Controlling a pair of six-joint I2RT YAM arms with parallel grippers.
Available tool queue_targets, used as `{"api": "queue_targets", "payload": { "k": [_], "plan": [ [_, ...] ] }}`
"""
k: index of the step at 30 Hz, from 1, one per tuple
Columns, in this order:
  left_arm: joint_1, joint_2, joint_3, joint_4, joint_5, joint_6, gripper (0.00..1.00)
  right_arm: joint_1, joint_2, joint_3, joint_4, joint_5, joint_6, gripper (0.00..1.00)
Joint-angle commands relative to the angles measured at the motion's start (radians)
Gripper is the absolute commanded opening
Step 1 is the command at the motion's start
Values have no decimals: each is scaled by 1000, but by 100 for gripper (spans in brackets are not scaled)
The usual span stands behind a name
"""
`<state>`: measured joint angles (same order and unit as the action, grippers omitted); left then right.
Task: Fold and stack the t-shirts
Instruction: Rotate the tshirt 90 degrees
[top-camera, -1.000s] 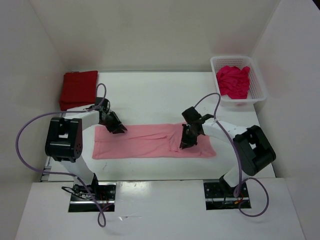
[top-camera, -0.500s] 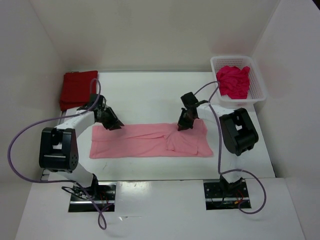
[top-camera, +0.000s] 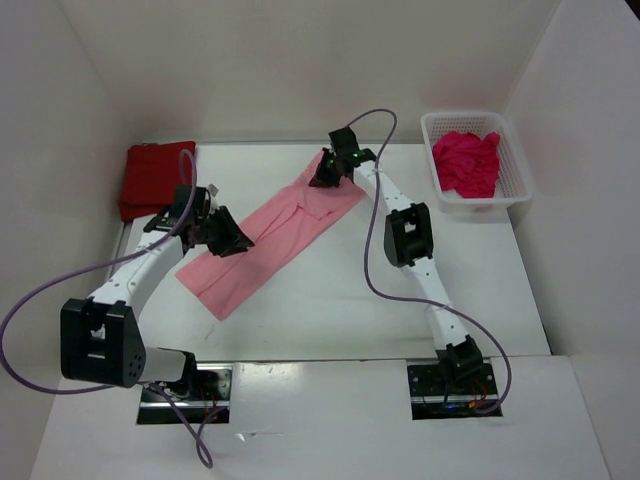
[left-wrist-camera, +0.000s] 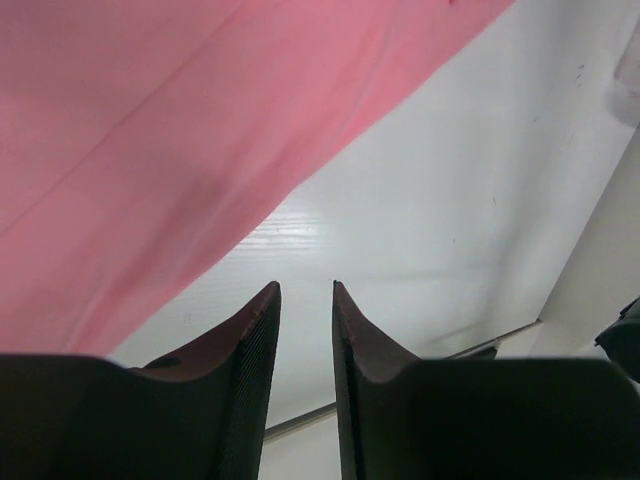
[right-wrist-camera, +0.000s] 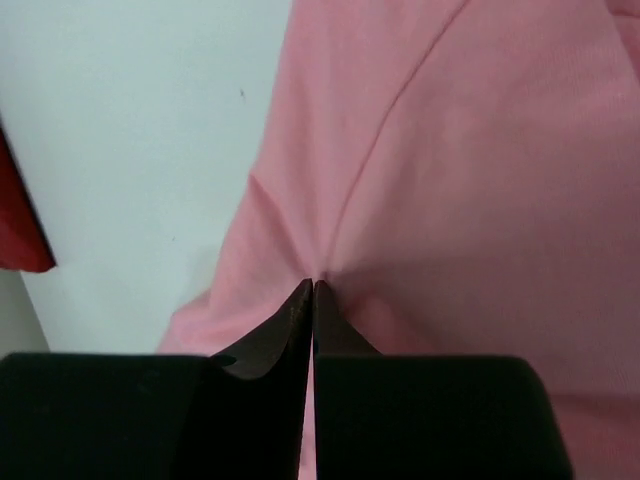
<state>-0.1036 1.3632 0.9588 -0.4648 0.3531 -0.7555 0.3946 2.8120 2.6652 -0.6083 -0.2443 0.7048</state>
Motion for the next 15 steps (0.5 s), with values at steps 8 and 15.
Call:
{"api": "queue_targets", "payload": {
  "k": [8,15],
  "plan": [
    [-11,-90,-22,-69,-6,30,35,-31,-607,-398,-55,-49,-177,29],
    [10,-111,0,-78,-20,68,10,-34,-928,-1135,209,-58,-154,0]
  ]
}}
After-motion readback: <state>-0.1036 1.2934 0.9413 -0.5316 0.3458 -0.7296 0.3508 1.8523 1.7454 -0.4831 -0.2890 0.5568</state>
